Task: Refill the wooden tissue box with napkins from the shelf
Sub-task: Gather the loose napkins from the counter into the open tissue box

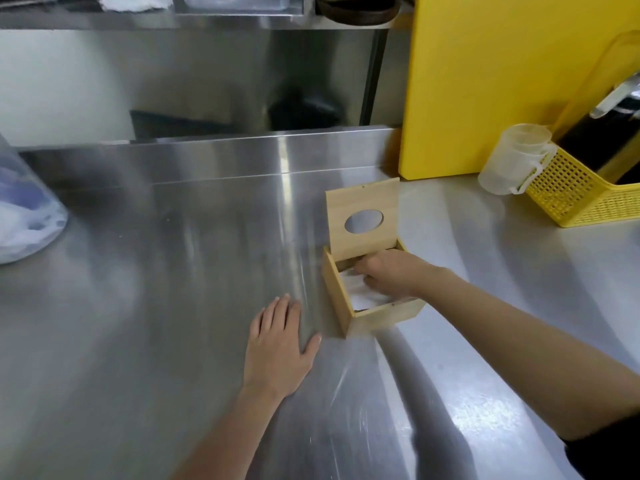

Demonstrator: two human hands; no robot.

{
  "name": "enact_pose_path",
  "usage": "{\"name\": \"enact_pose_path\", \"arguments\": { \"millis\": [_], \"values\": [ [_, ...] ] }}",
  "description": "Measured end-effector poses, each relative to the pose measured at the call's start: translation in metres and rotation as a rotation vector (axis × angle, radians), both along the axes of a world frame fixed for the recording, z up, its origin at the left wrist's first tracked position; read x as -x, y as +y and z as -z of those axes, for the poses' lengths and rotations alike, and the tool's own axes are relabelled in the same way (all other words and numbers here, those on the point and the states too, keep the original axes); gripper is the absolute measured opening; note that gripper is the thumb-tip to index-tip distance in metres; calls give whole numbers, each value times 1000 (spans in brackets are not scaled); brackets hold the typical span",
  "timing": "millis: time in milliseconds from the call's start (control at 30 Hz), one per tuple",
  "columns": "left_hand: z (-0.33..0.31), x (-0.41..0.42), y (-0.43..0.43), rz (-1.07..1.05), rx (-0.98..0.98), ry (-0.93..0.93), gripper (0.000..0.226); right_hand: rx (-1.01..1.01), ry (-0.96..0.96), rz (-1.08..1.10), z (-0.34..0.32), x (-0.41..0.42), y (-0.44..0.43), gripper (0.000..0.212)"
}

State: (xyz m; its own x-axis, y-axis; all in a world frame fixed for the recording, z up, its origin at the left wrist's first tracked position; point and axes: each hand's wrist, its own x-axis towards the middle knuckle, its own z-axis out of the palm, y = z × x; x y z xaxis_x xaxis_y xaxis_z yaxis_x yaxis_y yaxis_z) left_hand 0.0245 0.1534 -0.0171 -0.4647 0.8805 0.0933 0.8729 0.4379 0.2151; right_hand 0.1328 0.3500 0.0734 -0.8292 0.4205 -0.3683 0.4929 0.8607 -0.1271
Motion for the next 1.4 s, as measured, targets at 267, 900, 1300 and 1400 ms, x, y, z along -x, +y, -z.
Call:
{"name": "enact_pose_path", "arguments": {
  "millis": [267,900,1300,1400],
  "values": [
    [-1,-1,1,1,-12,39,56,-185,55,-181,0,-11,-3,42],
    [-1,2,1,15,50,-21,64,186,-292,18,-15,7,-8,36],
    [-132,83,11,-18,-85,-587,54,274,73,-38,-128,43,-19,48],
    [-199,125,12,-13,-254,-596,44,287,258,-60,-169,75,-23,46]
  ]
}}
